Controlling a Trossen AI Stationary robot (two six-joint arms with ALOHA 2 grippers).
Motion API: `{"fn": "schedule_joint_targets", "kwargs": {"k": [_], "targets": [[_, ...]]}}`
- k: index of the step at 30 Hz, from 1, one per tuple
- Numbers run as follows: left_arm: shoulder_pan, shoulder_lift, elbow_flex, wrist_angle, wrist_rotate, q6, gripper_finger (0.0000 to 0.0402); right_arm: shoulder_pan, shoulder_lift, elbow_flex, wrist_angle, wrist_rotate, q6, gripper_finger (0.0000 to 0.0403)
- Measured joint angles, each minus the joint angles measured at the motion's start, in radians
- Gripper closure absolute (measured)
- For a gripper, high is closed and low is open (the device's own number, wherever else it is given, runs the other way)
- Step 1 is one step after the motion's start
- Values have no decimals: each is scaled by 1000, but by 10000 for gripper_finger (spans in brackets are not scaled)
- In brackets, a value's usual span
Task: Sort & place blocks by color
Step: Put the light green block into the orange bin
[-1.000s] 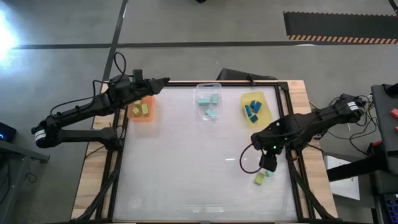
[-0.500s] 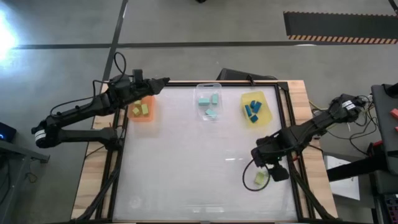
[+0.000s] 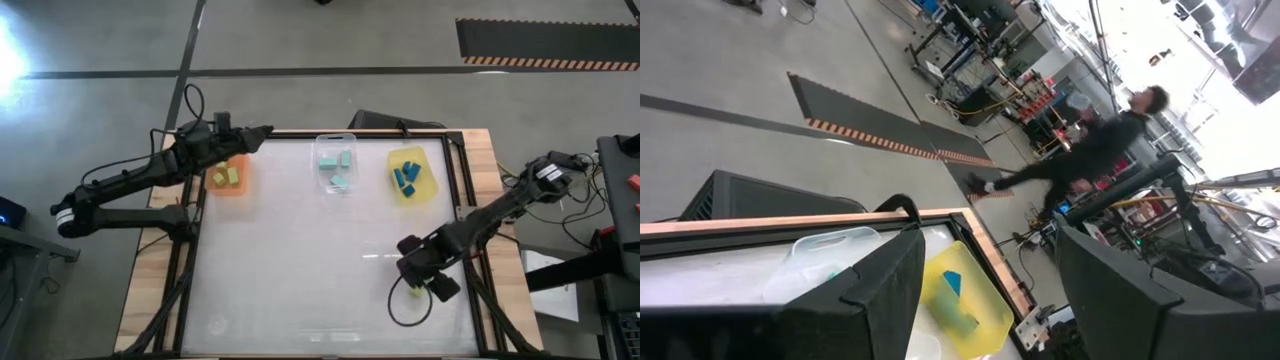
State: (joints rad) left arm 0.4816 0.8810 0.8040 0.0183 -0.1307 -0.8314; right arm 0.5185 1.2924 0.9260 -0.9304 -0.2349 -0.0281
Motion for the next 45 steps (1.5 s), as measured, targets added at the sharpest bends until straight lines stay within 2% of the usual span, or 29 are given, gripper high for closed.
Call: {"fn": "schedule_joint_targets", "kwargs": {"k": [5,16,26,30,36,45], "targets": [[0,0,0,0,0,0,191,14,91,-4,2,0,-78,145],[0,0,-4,0,0,1,191,44,97,-93,76,-29,-75,160],[2,2,-4,1,-1,1,191,46,239,-135,172,10,-127,165],[2,2,-1,2,-1,1,191,45,227,-140,184,42,-136,193],[2,2,-3,4,-1,0,191,40,216,-143,189,55,-139,274],[2,2,3,6,-1,0,191,29,158,-144,176,57,-113,277]]}}
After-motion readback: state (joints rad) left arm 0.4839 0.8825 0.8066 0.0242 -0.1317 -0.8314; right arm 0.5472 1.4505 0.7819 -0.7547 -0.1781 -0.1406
